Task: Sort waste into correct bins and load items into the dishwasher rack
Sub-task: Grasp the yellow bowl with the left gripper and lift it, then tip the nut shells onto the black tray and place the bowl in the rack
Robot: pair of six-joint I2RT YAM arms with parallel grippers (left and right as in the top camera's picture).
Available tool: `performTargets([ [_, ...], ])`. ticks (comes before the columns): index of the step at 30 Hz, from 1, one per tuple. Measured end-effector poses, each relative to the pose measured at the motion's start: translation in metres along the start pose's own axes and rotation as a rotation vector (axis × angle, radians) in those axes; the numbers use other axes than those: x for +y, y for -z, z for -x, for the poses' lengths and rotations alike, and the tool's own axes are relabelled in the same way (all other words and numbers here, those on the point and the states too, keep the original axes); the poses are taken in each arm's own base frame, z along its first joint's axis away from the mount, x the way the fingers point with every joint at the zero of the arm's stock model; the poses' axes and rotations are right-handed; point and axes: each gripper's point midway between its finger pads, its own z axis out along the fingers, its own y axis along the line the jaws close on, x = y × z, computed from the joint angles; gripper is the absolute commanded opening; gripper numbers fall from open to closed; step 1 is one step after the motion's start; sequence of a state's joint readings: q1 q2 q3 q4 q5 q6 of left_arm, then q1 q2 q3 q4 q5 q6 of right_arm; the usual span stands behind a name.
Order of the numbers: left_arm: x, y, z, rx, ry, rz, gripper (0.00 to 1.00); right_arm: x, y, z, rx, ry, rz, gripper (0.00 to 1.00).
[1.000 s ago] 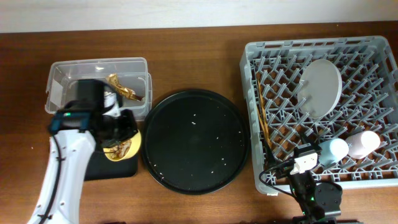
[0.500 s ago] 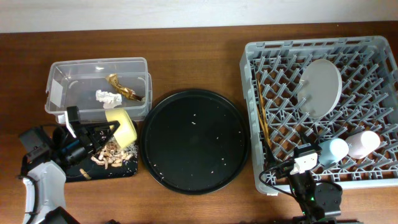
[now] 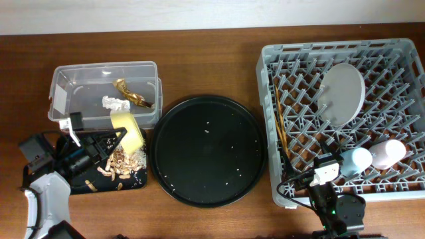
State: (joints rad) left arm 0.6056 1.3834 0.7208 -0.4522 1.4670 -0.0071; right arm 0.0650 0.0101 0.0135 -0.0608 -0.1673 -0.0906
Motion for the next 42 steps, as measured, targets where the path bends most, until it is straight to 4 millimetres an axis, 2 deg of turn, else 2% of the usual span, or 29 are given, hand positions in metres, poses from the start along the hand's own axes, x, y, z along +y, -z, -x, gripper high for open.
performTargets([
  [3, -0.006, 0.000, -0.002, 0.001, -0.040, -0.038, 0.00, 0.000, 0.000, 0.000, 0.000, 0.000, 0.000, 0.98],
  [5, 0.008, 0.000, -0.007, 0.008, 0.030, 0.043, 0.00, 0.000, 0.000, 0.000, 0.000, 0.000, 0.000, 0.98],
  [7, 0.004, 0.000, -0.007, 0.008, -0.010, 0.020, 0.00, 0.000, 0.000, 0.000, 0.000, 0.000, 0.000, 0.98],
  [8, 0.010, 0.000, -0.010, 0.014, 0.028, 0.055, 0.00, 0.000, 0.000, 0.000, 0.000, 0.000, 0.000, 0.98],
  [10, 0.000, 0.000, -0.011, 0.012, -0.040, -0.002, 0.00, 0.000, 0.000, 0.000, 0.000, 0.000, 0.000, 0.98],
  [13, 0.003, 0.000, -0.014, 0.017, 0.002, 0.018, 0.00, 0.000, 0.000, 0.000, 0.000, 0.000, 0.000, 0.98],
  [14, 0.012, 0.001, -0.017, 0.025, 0.065, 0.072, 0.00, 0.000, 0.000, 0.000, 0.000, 0.000, 0.000, 0.98],
  [21, 0.015, 0.000, -0.024, 0.043, 0.053, 0.094, 0.00, 0.000, 0.000, 0.000, 0.000, 0.000, 0.000, 0.98],
  [23, 0.032, 0.003, -0.028, 0.057, 0.097, 0.196, 0.00, 0.000, 0.000, 0.000, 0.000, 0.000, 0.000, 0.98],
  [24, 0.028, 0.002, -0.028, 0.059, 0.063, 0.170, 0.00, 0.000, 0.000, 0.000, 0.000, 0.000, 0.000, 0.98],
  [25, 0.013, 0.000, -0.025, 0.046, 0.007, 0.084, 0.00, 0.000, 0.000, 0.000, 0.000, 0.000, 0.000, 0.98],
  [26, 0.019, 0.001, -0.025, 0.048, 0.035, 0.114, 0.00, 0.000, 0.000, 0.000, 0.000, 0.001, 0.000, 0.98],
  [27, 0.009, -0.001, -0.024, 0.041, 0.006, 0.059, 0.00, 0.000, 0.000, 0.000, 0.000, 0.000, 0.000, 0.98],
  [29, 0.014, -0.001, -0.024, 0.047, 0.051, 0.088, 0.00, 0.000, 0.000, 0.000, 0.000, 0.000, 0.000, 0.98],
  [30, 0.009, -0.004, -0.025, 0.052, 0.054, 0.060, 0.00, 0.000, 0.000, 0.000, 0.000, 0.000, 0.000, 0.98],
  [32, -0.019, -0.026, -0.041, 0.135, 0.031, -0.079, 0.00, 0.000, 0.000, 0.000, 0.000, 0.000, 0.000, 0.98],
  [35, -0.050, -0.073, -0.083, 0.362, -0.119, -0.143, 0.00, 0.000, 0.000, 0.000, -0.001, 0.000, 0.000, 0.98],
  [37, -0.066, -0.112, -0.086, 0.417, -0.279, -0.151, 0.00, 0.000, 0.000, 0.000, -0.002, 0.000, 0.000, 0.98],
  [39, -0.098, -0.160, -0.075, 0.335, -0.377, -0.138, 0.00, 0.000, 0.000, 0.000, -0.001, 0.001, 0.000, 0.98],
  [42, -0.141, -0.208, -0.084, 0.226, -0.350, -0.176, 0.00, 0.000, 0.000, 0.000, 0.000, 0.000, 0.000, 0.98],
])
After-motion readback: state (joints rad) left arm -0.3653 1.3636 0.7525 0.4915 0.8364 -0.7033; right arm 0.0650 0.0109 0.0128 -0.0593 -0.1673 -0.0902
